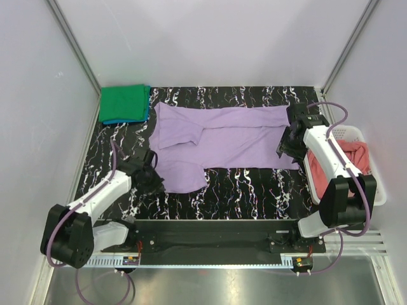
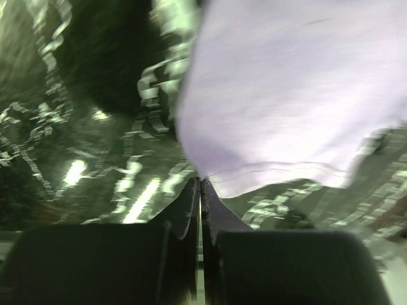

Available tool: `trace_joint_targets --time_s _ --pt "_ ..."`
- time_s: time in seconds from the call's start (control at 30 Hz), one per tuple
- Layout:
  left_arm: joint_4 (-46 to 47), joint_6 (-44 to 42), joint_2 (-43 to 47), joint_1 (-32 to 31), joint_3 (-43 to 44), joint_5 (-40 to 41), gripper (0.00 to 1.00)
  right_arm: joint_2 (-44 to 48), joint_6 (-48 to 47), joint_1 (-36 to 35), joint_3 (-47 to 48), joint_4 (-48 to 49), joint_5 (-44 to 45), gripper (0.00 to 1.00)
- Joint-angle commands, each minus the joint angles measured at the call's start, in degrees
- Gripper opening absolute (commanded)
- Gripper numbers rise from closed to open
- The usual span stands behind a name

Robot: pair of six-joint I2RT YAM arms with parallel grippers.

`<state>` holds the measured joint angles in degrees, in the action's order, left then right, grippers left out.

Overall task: Fold and stack the t-shirts
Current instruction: Fold the tshirt

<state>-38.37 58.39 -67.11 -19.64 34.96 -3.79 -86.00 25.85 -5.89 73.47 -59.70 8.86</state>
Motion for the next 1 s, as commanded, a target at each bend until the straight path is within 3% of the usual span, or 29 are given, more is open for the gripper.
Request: trace_joint_targets --time_s 0.0,0.3,0.97 --pt "-1.4 -0.7 2.2 -0.1 5.7 2.6 0.0 2.1 7.0 0.0 -3.1 2.6 6.1 0.58" --pt "-5.1 -2.7 3.2 1.3 10.0 3.4 0.0 -1.3 16.9 0.0 -6.5 7.2 16.1 0.54" --pt "-5.0 -2.9 0.5 3.6 16.1 1.3 0.0 -11.7 30.5 0.0 -8.4 12.4 22.8 0.49"
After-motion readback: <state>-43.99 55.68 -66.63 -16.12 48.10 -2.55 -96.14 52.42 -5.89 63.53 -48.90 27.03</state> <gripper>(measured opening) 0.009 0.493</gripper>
